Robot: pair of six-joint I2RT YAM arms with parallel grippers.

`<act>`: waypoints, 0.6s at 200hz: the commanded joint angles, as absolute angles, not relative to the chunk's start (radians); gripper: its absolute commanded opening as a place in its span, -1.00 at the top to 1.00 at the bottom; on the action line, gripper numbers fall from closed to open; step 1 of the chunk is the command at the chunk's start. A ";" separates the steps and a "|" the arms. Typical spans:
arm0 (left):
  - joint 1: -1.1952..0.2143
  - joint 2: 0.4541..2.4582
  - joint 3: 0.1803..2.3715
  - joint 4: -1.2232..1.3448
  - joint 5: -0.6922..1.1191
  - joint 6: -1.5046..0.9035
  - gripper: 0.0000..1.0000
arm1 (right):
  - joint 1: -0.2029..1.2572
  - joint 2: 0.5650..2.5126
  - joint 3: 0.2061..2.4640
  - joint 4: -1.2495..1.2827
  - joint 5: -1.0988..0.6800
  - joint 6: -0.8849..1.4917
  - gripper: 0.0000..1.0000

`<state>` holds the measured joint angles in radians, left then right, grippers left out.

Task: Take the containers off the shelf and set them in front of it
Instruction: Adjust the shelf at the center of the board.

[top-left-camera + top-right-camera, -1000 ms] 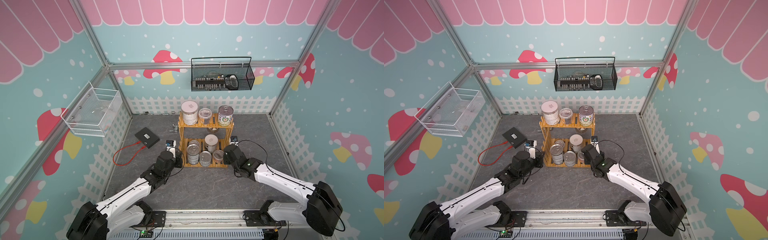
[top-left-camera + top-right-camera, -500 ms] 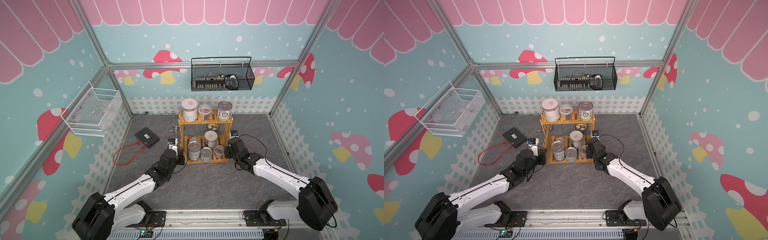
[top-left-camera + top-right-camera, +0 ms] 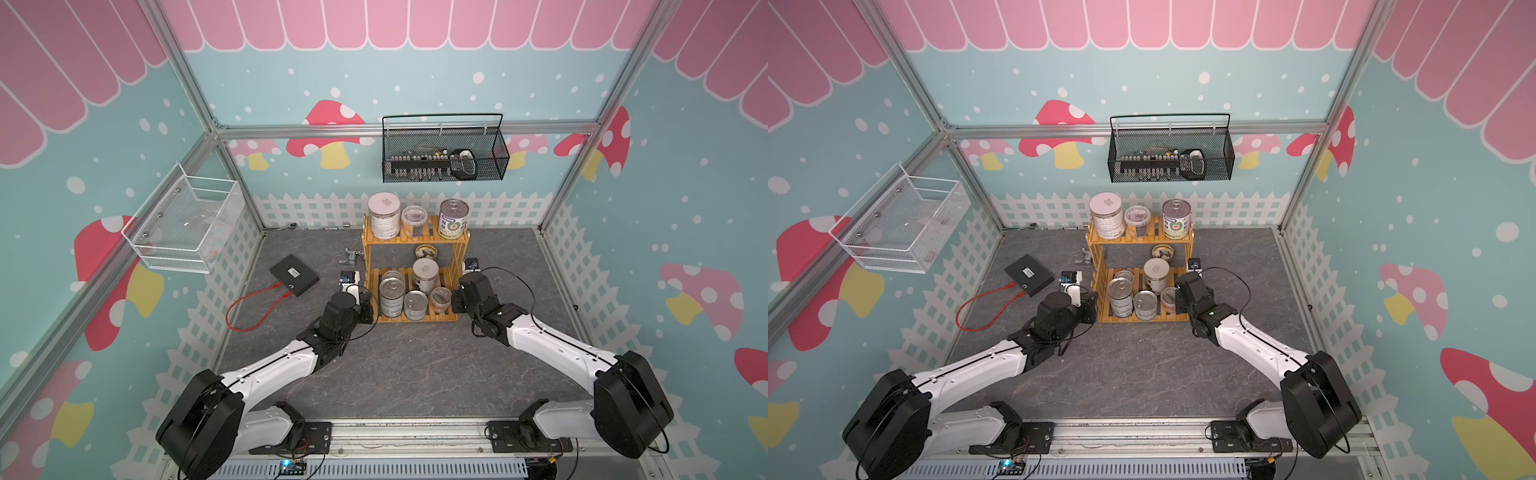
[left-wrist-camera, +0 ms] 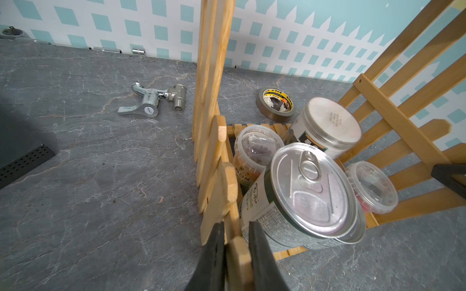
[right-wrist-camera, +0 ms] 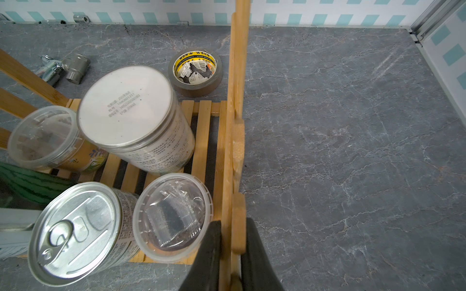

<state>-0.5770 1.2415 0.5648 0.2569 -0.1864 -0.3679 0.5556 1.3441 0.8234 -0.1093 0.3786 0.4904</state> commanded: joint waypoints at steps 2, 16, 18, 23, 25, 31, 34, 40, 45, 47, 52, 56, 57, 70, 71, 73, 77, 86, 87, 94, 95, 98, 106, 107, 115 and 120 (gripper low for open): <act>-0.564 1.265 0.596 0.323 -0.064 -0.364 0.69 | 0.564 1.351 0.861 -0.060 0.335 0.409 0.66; -0.547 1.269 0.595 0.331 -0.046 -0.364 0.69 | 0.565 1.347 0.859 -0.058 0.334 0.413 0.64; -0.545 1.267 0.595 0.332 -0.046 -0.364 0.69 | 0.564 1.347 0.859 -0.058 0.334 0.413 0.64; -0.542 1.269 0.596 0.334 -0.044 -0.361 0.69 | 0.563 1.347 0.860 -0.059 0.334 0.413 0.63; -0.543 1.270 0.597 0.334 -0.043 -0.360 0.69 | 0.563 1.348 0.859 -0.060 0.335 0.413 0.63; -0.541 1.270 0.598 0.333 -0.041 -0.359 0.69 | 0.564 1.350 0.859 -0.058 0.339 0.410 0.63; -0.541 1.268 0.598 0.333 -0.039 -0.359 0.68 | 0.563 1.352 0.859 -0.058 0.340 0.408 0.63; -0.541 1.269 0.598 0.334 -0.034 -0.360 0.68 | 0.563 1.355 0.861 -0.057 0.342 0.407 0.61; -0.541 1.268 0.598 0.333 -0.032 -0.362 0.66 | 0.563 1.360 0.862 -0.057 0.343 0.406 0.60; -0.540 1.268 0.597 0.332 -0.030 -0.362 0.66 | 0.562 1.360 0.863 -0.058 0.342 0.406 0.59; -0.541 1.267 0.597 0.331 -0.028 -0.363 0.65 | 0.563 1.361 0.864 -0.058 0.341 0.406 0.56; -0.541 1.265 0.596 0.331 -0.027 -0.365 0.64 | 0.563 1.361 0.865 -0.056 0.340 0.408 0.55; -0.540 1.264 0.596 0.330 -0.027 -0.365 0.64 | 0.563 1.361 0.865 -0.056 0.339 0.408 0.54; -0.540 1.256 0.592 0.328 -0.027 -0.366 0.60 | 0.562 1.360 0.871 -0.054 0.336 0.407 0.48; -0.541 1.255 0.592 0.328 -0.027 -0.366 0.60 | 0.562 1.360 0.871 -0.054 0.336 0.406 0.47; -0.541 1.254 0.591 0.328 -0.027 -0.367 0.58 | 0.562 1.359 0.872 -0.054 0.336 0.405 0.47; -0.541 1.250 0.591 0.327 -0.028 -0.365 0.56 | 0.562 1.356 0.872 -0.054 0.335 0.404 0.45; -0.541 1.243 0.592 0.322 -0.032 -0.361 0.49 | 0.561 1.349 0.874 -0.055 0.336 0.405 0.40; -0.541 1.242 0.592 0.322 -0.033 -0.360 0.49 | 0.561 1.349 0.874 -0.055 0.337 0.405 0.39; -0.541 1.237 0.595 0.316 -0.034 -0.356 0.43 | 0.562 1.344 0.876 -0.056 0.335 0.402 0.35; -0.541 1.236 0.595 0.315 -0.033 -0.356 0.42 | 0.562 1.342 0.877 -0.057 0.335 0.402 0.34; -0.541 1.235 0.597 0.312 -0.034 -0.354 0.40 | 0.563 1.341 0.876 -0.059 0.335 0.402 0.31; -0.539 1.229 0.601 0.305 -0.034 -0.350 0.31 | 0.562 1.334 0.882 -0.066 0.336 0.402 0.25; -0.540 1.229 0.601 0.304 -0.033 -0.349 0.31 | 0.561 1.333 0.883 -0.067 0.335 0.402 0.24; -0.537 1.223 0.604 0.299 -0.032 -0.347 0.25 | 0.561 1.326 0.885 -0.073 0.336 0.402 0.17; -0.534 1.220 0.604 0.298 -0.031 -0.345 0.21 | 0.561 1.322 0.888 -0.078 0.337 0.402 0.13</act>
